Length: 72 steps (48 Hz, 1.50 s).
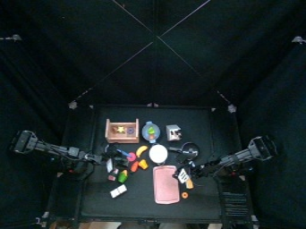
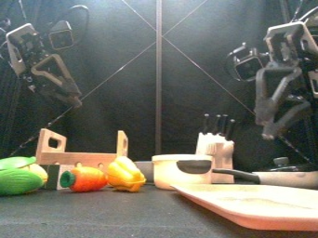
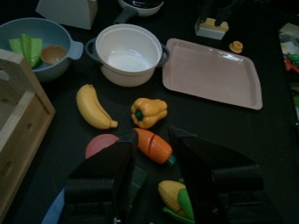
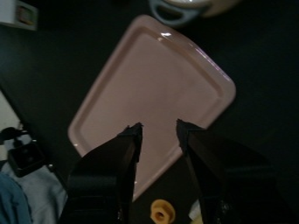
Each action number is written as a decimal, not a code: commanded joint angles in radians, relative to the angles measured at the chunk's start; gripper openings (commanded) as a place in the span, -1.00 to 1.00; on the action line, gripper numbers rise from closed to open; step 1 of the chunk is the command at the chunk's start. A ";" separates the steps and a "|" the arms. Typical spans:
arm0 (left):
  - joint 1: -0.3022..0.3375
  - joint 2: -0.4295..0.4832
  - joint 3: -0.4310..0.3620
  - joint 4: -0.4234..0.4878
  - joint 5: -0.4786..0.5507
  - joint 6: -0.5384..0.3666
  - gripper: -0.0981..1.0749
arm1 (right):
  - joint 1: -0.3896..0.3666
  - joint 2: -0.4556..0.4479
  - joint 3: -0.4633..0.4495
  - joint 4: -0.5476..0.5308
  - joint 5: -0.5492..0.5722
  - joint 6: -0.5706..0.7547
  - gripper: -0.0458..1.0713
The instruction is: Change plate orientation
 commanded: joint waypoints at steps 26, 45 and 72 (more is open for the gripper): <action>-0.003 0.002 -0.017 0.005 -0.009 -0.002 0.45 | -0.003 0.167 -0.084 0.009 0.103 0.002 0.15; -0.003 0.002 -0.014 0.003 -0.009 -0.002 0.45 | -0.005 0.166 -0.089 0.020 0.127 -0.003 0.16; -0.005 0.002 -0.014 0.002 -0.009 -0.002 0.45 | 0.002 0.156 -0.101 -0.014 0.133 0.003 0.33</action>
